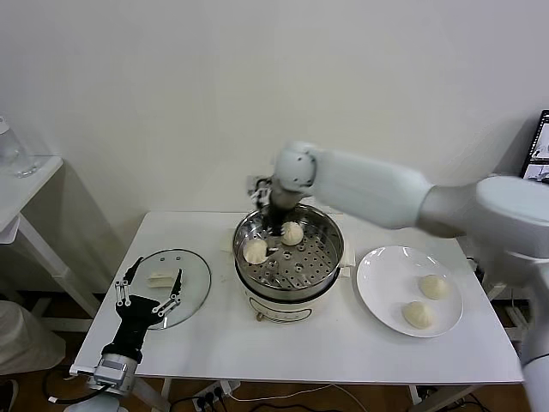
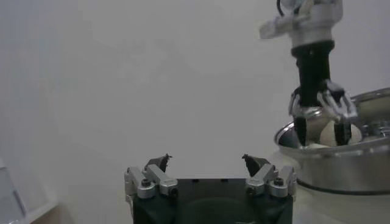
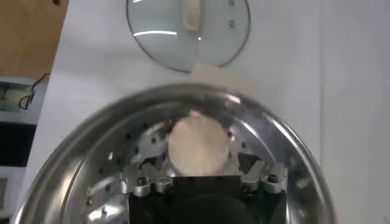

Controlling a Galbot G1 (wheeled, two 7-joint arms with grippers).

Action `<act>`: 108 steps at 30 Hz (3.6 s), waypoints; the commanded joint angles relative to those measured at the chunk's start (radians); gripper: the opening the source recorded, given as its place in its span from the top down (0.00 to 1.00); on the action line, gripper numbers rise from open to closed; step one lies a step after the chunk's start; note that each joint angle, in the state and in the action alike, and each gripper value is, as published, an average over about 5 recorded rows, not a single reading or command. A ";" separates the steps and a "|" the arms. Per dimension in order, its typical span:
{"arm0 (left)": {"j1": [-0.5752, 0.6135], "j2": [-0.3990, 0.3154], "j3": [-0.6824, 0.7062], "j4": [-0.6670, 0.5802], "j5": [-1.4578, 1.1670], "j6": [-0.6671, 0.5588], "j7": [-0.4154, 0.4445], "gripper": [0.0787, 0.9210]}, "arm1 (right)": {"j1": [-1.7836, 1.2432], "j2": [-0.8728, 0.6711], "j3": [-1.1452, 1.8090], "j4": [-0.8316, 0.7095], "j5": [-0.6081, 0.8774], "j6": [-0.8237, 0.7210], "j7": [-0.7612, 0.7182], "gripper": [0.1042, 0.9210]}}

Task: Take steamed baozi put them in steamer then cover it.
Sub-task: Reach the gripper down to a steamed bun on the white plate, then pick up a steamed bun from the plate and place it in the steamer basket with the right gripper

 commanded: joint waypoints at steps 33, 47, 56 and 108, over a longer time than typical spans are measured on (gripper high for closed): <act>0.022 -0.026 0.031 -0.014 0.044 -0.007 -0.014 0.12 | -0.672 -0.624 0.518 0.070 -0.605 0.378 -0.139 0.12; 0.017 -0.027 0.030 0.000 0.044 -0.003 -0.015 0.12 | -0.692 -0.546 0.499 0.034 -0.598 0.354 -0.113 0.12; 0.012 -0.026 0.027 0.009 0.044 -0.001 -0.015 0.12 | -0.705 -0.527 0.505 0.018 -0.608 0.354 -0.117 0.12; 0.023 -0.020 0.033 -0.019 0.047 0.000 -0.016 0.12 | 0.310 -0.437 -0.036 0.364 -0.422 0.696 -0.172 0.29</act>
